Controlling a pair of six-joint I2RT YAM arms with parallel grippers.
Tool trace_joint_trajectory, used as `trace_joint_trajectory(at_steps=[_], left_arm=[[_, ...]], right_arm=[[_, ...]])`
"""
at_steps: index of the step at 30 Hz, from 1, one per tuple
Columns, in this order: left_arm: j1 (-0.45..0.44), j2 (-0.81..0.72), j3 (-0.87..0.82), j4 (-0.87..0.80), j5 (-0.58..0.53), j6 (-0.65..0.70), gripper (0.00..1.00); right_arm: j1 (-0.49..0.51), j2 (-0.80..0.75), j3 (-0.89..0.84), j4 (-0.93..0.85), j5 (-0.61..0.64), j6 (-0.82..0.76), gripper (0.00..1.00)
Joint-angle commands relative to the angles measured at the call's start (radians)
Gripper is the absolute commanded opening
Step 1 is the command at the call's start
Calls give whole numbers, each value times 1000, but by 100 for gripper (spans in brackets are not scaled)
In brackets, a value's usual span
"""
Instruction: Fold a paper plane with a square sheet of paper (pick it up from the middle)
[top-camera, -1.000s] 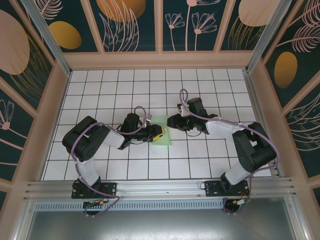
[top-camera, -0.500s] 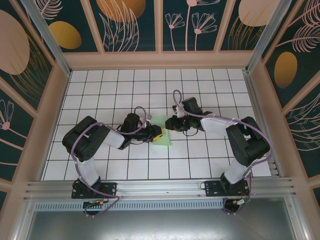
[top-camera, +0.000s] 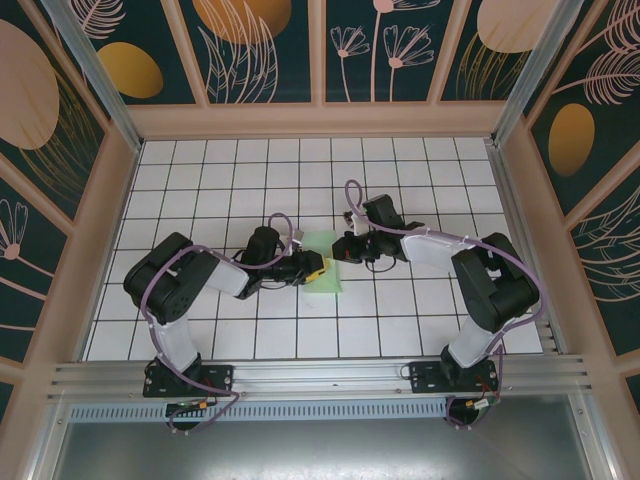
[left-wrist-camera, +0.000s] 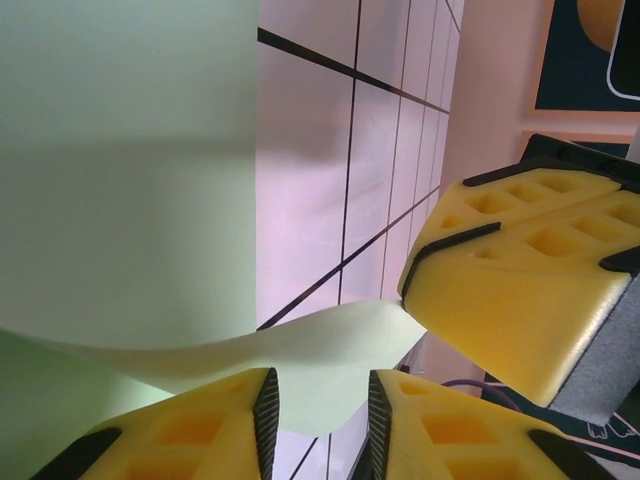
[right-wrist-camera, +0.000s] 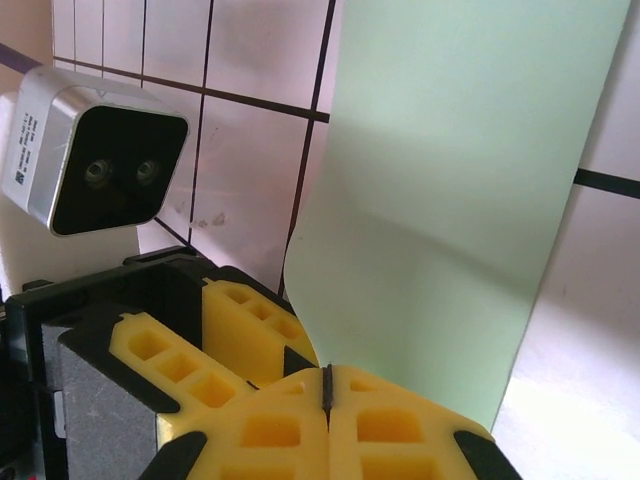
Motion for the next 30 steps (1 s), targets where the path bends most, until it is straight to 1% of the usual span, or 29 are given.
trace_joint_trajectory(at_steps=[1, 5, 9, 15, 19, 21, 23, 30], left_arm=[[17, -87, 2, -49, -19, 62, 35], [74, -215, -23, -172, -58, 126, 37], [127, -316, -41, -331, -163, 177, 39], [145, -380, -70, -400, -288, 177, 38], [147, -442, -87, -438, -369, 183, 38], [146, -462, -89, -451, -380, 192, 38], [146, -472, -95, -450, -366, 200, 38], [139, -446, -122, -379, -266, 201, 35]], right_arm=[[31, 9, -9, 8, -42, -11, 0], [68, 22, -20, 34, -38, -8, 0], [118, 46, -28, 69, -50, -2, 0], [177, 69, -6, 149, -94, 42, 0], [192, 81, 17, 192, -91, 80, 0], [192, 92, 15, 199, -71, 90, 0], [187, 99, 7, 204, -47, 100, 0], [122, 41, -86, 230, 14, 129, 0]])
